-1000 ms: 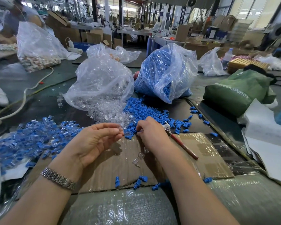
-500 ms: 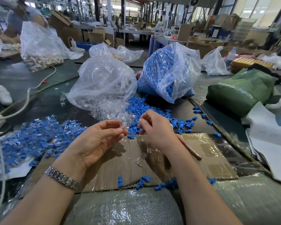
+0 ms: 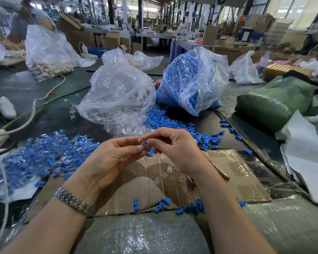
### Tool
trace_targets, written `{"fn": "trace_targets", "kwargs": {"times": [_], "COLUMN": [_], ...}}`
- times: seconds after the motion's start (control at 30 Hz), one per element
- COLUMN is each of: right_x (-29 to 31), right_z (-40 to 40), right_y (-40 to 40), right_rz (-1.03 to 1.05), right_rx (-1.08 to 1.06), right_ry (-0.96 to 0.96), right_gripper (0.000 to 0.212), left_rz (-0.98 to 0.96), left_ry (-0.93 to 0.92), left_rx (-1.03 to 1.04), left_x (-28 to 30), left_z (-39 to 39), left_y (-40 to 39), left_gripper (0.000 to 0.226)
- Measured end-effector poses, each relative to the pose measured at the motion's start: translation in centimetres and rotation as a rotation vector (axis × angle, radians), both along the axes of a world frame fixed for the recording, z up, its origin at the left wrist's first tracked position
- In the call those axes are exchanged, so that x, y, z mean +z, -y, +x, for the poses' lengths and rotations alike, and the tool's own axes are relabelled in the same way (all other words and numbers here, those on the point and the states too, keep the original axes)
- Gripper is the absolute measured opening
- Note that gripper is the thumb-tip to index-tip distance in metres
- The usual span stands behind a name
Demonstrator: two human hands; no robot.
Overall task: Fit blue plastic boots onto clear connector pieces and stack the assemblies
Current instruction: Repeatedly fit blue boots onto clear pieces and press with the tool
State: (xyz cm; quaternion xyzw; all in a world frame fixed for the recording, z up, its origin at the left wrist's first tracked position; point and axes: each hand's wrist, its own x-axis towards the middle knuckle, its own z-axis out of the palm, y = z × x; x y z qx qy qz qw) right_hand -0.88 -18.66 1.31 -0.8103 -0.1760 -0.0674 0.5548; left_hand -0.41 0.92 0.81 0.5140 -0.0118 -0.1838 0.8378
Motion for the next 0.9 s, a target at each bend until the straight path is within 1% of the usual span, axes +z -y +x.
{"fn": "trace_targets", "kwargs": {"times": [0.13, 0.27, 0.4, 0.53, 0.63, 0.73, 0.83, 0.9], "right_x": [-0.1, -0.1, 0.0, 0.3, 0.4, 0.4, 0.5, 0.7], "right_z": [0.1, -0.1, -0.3, -0.7, -0.9, -1.0, -1.0, -1.1], "right_y": [0.0, -0.3, -0.4, -0.6, -0.8, -0.8, -0.8, -0.7], "right_rz": [0.002, -0.043, -0.094, -0.180, -0.214, -0.203, -0.202, -0.200], "right_rx": [-0.029, -0.052, -0.076, -0.054, -0.048, -0.043, -0.058, -0.051], "right_ry": [0.012, 0.039, 0.066, 0.125, 0.144, 0.140, 0.138, 0.114], "right_gripper": [0.006, 0.009, 0.005, 0.005, 0.004, 0.005, 0.004, 0.004], "left_rz": [0.004, 0.001, 0.033, 0.120, 0.170, 0.173, 0.129, 0.123], "left_ry": [0.004, 0.011, 0.089, 0.199, 0.253, 0.248, 0.218, 0.216], "left_rx": [-0.009, 0.029, 0.064, 0.074, 0.077, 0.079, 0.059, 0.048], "left_x": [0.1, 0.2, 0.2, 0.1, -0.1, -0.2, -0.2, -0.2], "left_z": [-0.2, -0.3, -0.4, -0.5, -0.5, -0.3, -0.2, -0.2], "left_y": [0.0, 0.3, 0.3, 0.2, 0.1, 0.0, 0.0, -0.1], "left_gripper": [0.024, 0.021, 0.019, 0.017, 0.022, 0.027, 0.021, 0.021]}}
